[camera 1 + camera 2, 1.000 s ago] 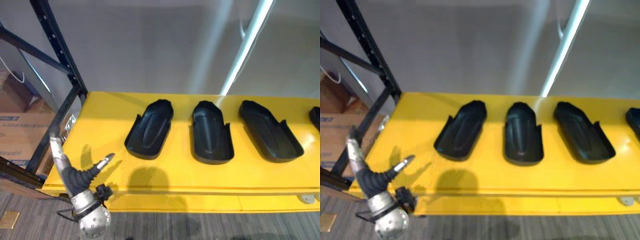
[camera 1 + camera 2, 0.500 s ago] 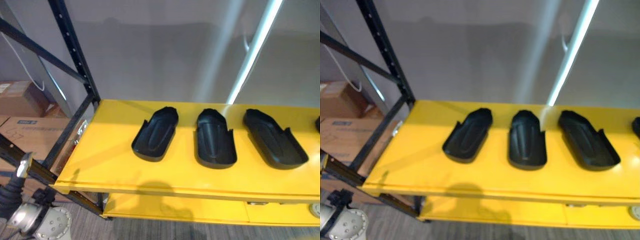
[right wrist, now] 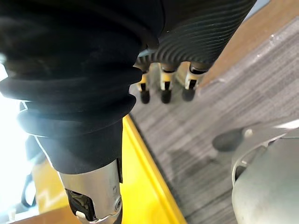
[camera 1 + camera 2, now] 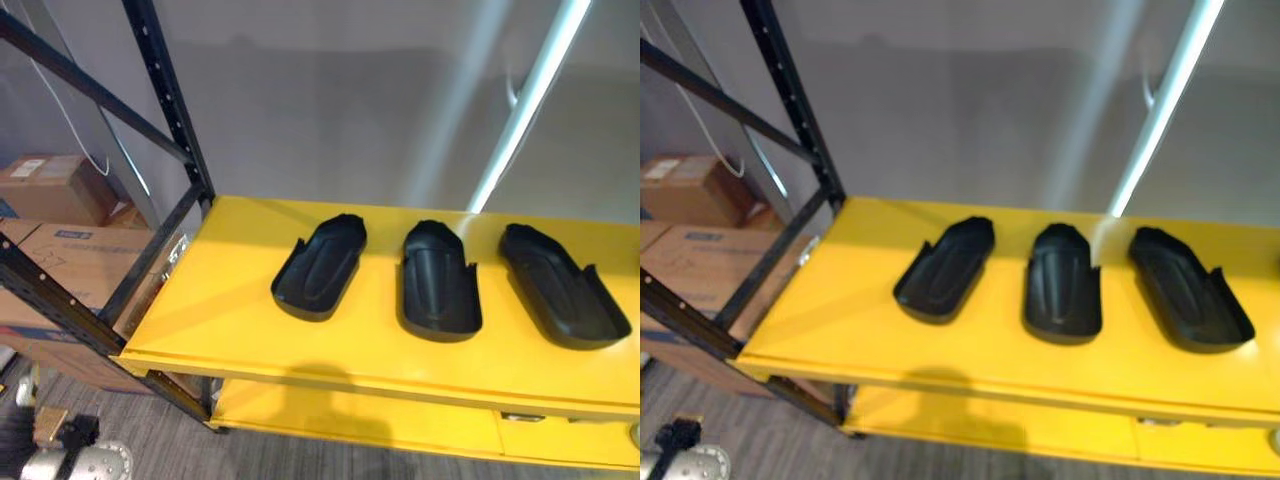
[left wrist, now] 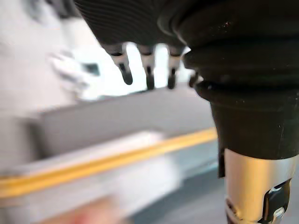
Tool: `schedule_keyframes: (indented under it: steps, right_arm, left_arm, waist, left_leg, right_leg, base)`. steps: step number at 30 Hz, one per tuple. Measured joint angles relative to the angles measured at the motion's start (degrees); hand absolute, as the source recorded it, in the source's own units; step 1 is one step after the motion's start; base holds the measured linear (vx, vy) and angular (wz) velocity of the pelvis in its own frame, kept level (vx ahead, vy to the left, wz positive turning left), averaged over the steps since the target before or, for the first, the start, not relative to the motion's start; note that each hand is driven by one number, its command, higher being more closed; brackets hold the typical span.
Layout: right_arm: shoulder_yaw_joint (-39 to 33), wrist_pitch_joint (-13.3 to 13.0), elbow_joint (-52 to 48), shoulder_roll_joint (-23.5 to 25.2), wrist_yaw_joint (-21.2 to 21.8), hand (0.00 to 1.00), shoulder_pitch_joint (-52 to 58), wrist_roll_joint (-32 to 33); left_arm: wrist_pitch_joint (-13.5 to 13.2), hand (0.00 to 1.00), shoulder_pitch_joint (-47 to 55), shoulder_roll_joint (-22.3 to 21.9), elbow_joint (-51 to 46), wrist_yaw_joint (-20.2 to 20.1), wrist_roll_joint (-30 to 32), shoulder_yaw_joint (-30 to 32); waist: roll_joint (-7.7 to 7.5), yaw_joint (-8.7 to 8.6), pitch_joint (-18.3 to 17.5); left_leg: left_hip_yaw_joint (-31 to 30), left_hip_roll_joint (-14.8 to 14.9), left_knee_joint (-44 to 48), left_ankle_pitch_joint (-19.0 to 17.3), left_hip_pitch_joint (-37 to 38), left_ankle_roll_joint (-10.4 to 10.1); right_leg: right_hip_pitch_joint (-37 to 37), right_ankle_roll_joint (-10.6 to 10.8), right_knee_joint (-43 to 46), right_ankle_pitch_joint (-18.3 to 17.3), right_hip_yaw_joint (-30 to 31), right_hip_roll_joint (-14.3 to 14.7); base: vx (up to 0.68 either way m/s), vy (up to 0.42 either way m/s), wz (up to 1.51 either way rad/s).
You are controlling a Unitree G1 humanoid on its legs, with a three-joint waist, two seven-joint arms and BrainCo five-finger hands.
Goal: Walk over and take plastic housings, then place them on the shelf
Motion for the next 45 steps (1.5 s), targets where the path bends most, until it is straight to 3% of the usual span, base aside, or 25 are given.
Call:
schedule_keyframes:
  steps: [1,4,6,10,14,18,24,27,29,33,35,37,40,45]
  right_arm:
    - [-0.1,0.1,-0.9,0.3,0.0,0.00,0.3,0.0]
    - [-0.3,0.2,-4.6,1.2,0.0,0.00,0.4,0.1]
    - [-1.3,0.2,-5.4,2.0,0.2,0.00,0.2,0.1]
    - [-2.5,0.6,-4.5,2.1,0.2,0.00,0.2,0.2]
    - [-2.5,0.9,-4.1,2.1,0.4,0.00,0.3,0.8]
    - [-4.0,0.9,-2.6,2.0,1.4,0.00,0.0,4.1]
    - [-20.6,1.1,-3.6,-0.4,-1.2,0.00,-2.7,11.9]
    - [-25.2,0.6,-14.9,-2.8,-5.2,0.00,-4.2,15.0]
    - [-26.1,-0.4,-29.0,-4.3,-8.8,0.00,-4.4,14.6]
    - [-29.4,-3.1,-53.2,-8.2,-18.1,0.00,-10.1,2.6]
    - [-29.4,-3.9,-58.2,-9.0,-20.2,0.00,-12.4,-1.0]
    - [-29.2,-4.4,-63.2,-9.0,-22.6,0.00,-15.1,-6.3]
    - [-28.6,-4.5,-69.0,-9.0,-23.7,0.00,-17.6,-11.6]
    - [-27.5,-4.8,-73.3,-9.1,-23.6,0.00,-17.8,-14.6]
  left_arm:
    - [0.2,0.00,0.1,0.1,2.9,-1.4,-1.4,-0.8]
    - [0.4,0.00,0.0,0.8,19.9,-11.6,-7.4,-2.6]
    - [1.0,0.00,-1.0,1.1,32.2,-18.5,-12.6,-1.9]
    - [2.1,0.00,-1.4,0.9,46.1,-27.7,-21.8,-1.1]
    - [3.6,0.00,-2.0,1.3,49.7,-35.5,-24.0,-2.3]
    - [4.1,0.00,-3.5,2.9,52.0,-41.3,-23.0,-8.0]
    - [4.3,0.00,-6.5,4.2,52.0,-43.9,-22.1,-10.5]
    - [4.3,0.00,-7.0,5.2,51.4,-44.0,-21.0,-10.8]
    - [4.1,0.00,-7.0,5.8,50.8,-44.0,-21.0,-11.8]
    - [4.0,0.00,-6.8,5.5,50.6,-44.4,-20.6,-12.7]
    - [4.0,0.00,-6.8,5.5,50.6,-44.5,-20.5,-12.9]
    - [4.0,0.00,-6.7,5.7,51.2,-44.9,-20.5,-13.7]
    - [4.6,0.00,-5.2,5.5,51.7,-45.3,-20.5,-14.3]
    - [4.9,0.00,-4.4,5.5,51.7,-45.7,-19.1,-14.3]
  waist:
    - [-0.11,0.03,0.1]
    - [-0.31,-0.09,0.0]
    - [-0.51,-1.03,-0.1]
    - [-1.22,-2.37,0.1]
    - [-1.00,-2.87,0.8]
    - [-0.77,-2.96,1.0]
    - [-0.62,-4.63,1.4]
    - [0.23,-5.86,1.6]
    - [0.84,-6.72,1.5]
    - [1.43,-7.41,1.1]
    - [1.57,-7.43,0.9]
    - [0.80,-7.33,0.8]
    - [0.16,-7.09,0.2]
    - [0.50,-6.94,0.1]
  left_leg:
    - [0.0,-0.1,0.0,0.0,0.1,0.0]
    - [0.5,-0.3,0.0,0.1,0.2,0.2]
    - [0.7,-0.5,0.0,0.2,0.4,0.2]
    - [2.3,-0.3,-0.1,0.1,1.4,0.2]
    - [4.2,0.0,-0.1,-0.4,2.4,0.0]
    - [7.1,0.4,-0.1,-1.5,3.8,-0.2]
    - [10.7,0.6,0.2,-3.1,5.6,-0.6]
    - [13.3,0.6,0.3,-3.8,6.4,-0.7]
    - [14.5,0.9,0.3,-4.1,6.4,-0.7]
    - [15.1,1.4,0.3,-4.8,7.2,-0.8]
    - [15.1,1.8,0.3,-5.1,7.2,-0.8]
    - [14.9,2.0,0.3,-5.1,7.1,-0.9]
    - [14.7,2.0,0.3,-5.3,7.1,-0.8]
    - [13.0,1.9,0.4,-5.6,7.1,-0.4]
  right_leg:
    - [0.0,0.0,0.0,0.0,0.0,-0.1]
    - [0.0,0.0,0.0,0.0,0.1,-0.4]
    - [0.0,0.3,-0.1,-0.4,0.2,-0.7]
    - [0.1,0.6,-0.4,-0.4,1.3,-0.7]
    - [0.0,1.0,-1.0,-0.1,3.3,-0.4]
    - [-0.1,1.0,-2.1,0.4,5.5,-0.1]
    - [-0.4,1.2,-3.2,0.8,8.8,0.1]
    - [-1.3,1.2,-3.1,0.8,10.9,0.1]
    - [-2.3,1.2,-2.6,0.8,11.5,0.1]
    - [-2.6,1.2,-1.7,0.8,11.6,0.3]
    - [-2.9,1.2,-1.1,0.8,11.6,0.9]
    - [-3.0,1.2,-0.9,0.8,11.4,1.2]
    - [-2.7,1.2,-0.7,0.8,11.2,1.3]
    - [-2.1,1.2,0.1,0.8,9.8,1.0]
  base:
    - [0.00,0.000,0.00]
    - [-0.01,0.000,-0.06]
    - [0.00,-0.002,-0.02]
    - [0.01,-0.005,-0.15]
    - [0.00,-0.002,-0.25]
    - [0.03,0.006,-0.35]
    - [0.10,0.012,-0.32]
    - [0.10,0.013,-0.39]
    - [0.09,-0.011,-0.22]
    - [0.07,-0.004,-0.13]
    - [0.02,-0.007,-0.02]
    - [0.02,-0.022,0.04]
    - [0.03,-0.017,0.07]
    - [0.02,-0.013,0.17]
